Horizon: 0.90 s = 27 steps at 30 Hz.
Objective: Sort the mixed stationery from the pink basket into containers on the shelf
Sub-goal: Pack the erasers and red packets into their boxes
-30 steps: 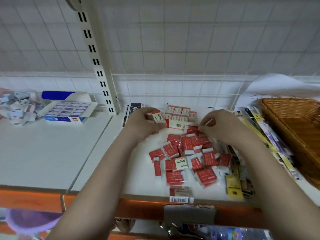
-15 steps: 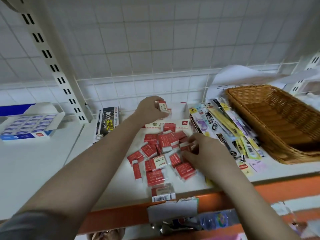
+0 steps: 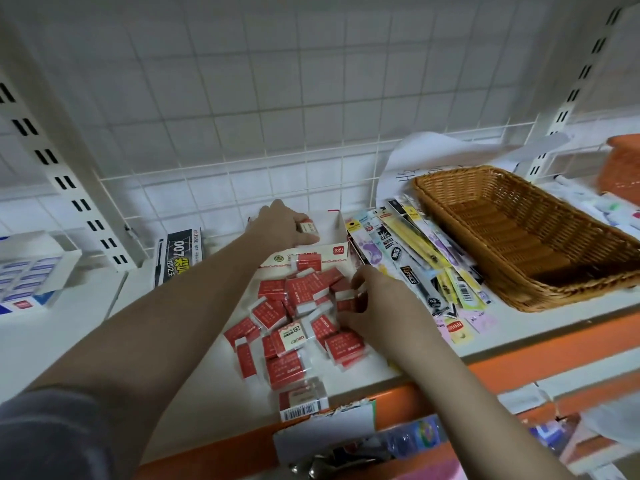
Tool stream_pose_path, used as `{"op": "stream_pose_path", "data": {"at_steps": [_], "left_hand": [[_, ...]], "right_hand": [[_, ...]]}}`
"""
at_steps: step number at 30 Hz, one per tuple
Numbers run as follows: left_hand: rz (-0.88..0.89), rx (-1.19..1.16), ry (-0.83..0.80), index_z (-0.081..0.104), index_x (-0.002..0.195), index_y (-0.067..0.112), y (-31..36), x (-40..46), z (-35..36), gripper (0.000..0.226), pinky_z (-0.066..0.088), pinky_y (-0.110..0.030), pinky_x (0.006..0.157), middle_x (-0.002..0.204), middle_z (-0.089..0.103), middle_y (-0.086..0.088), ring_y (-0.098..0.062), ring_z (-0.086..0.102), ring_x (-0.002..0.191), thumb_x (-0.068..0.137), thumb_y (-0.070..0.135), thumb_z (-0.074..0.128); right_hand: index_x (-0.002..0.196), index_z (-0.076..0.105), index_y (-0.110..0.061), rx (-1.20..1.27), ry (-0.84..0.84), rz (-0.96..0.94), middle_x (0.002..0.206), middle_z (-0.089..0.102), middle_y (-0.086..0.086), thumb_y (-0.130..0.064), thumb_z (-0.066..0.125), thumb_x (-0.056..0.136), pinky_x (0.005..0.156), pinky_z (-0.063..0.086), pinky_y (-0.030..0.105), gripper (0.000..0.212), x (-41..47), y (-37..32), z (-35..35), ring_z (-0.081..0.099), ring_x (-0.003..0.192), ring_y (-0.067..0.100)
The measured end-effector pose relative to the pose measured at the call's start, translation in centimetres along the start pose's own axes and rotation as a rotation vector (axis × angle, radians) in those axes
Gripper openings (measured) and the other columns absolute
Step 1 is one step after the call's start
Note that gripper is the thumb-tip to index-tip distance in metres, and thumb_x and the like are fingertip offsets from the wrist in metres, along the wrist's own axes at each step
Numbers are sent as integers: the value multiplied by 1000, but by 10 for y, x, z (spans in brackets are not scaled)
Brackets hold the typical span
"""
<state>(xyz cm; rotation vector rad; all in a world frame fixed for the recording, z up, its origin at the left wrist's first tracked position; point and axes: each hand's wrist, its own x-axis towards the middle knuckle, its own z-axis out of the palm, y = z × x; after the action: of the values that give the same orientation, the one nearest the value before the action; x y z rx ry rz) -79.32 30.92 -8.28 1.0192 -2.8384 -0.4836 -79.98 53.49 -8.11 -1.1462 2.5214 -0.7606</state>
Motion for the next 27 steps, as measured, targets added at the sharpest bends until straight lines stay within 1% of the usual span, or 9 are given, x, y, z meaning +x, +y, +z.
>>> {"op": "stream_pose_path", "data": {"at_steps": [4,9,11,13,15,18,21,23,27], "left_hand": [[14,181,37,60,126,18,8,1,-4,55,47,-46,91,119,57,-7,-25,49,114,80,49,67],[25,217,51,65,121,21,13,-1,-6,40,49,-38,86,119,62,-3,-24,57,108,82,27,72],[19,261,61,67,114,16,16,-1,-7,34,47,-34,77,109,66,-4,-24,61,100,81,22,72],[13,284,58,67,111,13,17,-1,-7,31,46,-32,72,104,66,-4,-23,62,94,81,18,70],[12,234,70,67,110,14,16,-3,-7,29,49,-33,75,105,66,-3,-23,61,95,82,19,67],[12,95,132,70,106,19,11,-16,-10,23,48,-30,75,103,69,2,-19,63,91,87,26,61],[20,23,167,71,102,21,7,-40,-19,20,48,-28,73,103,69,5,-15,64,88,91,29,57],[38,13,201,71,101,20,4,-61,-25,20,48,-29,75,104,67,6,-14,61,92,92,31,56],[26,-44,152,70,104,19,-2,-98,-28,23,50,-30,86,108,66,3,-12,59,92,93,31,55]], "right_hand": [[101,51,-21,190,55,12,79,52,-13,-23,70,81,58,43,22,28,0,10,-1,49,69,1],[108,57,-24,373,185,-21,71,53,-18,-21,66,87,47,41,7,24,-1,18,-15,56,56,-5],[106,62,-23,413,264,-32,72,56,-14,-22,67,86,50,44,10,21,0,21,-21,59,60,1],[96,63,-27,465,333,-35,73,60,-9,-23,69,83,61,52,27,15,3,23,-24,62,65,10],[82,59,-29,520,374,-58,74,62,-6,-21,72,81,63,52,32,16,4,24,-27,63,67,15],[77,58,-25,558,374,-110,76,64,-7,-13,72,81,64,54,37,19,6,21,-32,63,71,15],[79,60,-24,570,352,-150,87,64,-16,-7,74,77,59,52,23,22,9,17,-34,64,75,5],[79,63,-22,601,321,-173,94,65,-12,-10,78,73,56,50,18,21,13,15,-31,64,74,1],[75,68,-18,652,310,-177,84,69,-6,-12,77,76,58,48,14,11,23,7,-21,63,72,5]]}}
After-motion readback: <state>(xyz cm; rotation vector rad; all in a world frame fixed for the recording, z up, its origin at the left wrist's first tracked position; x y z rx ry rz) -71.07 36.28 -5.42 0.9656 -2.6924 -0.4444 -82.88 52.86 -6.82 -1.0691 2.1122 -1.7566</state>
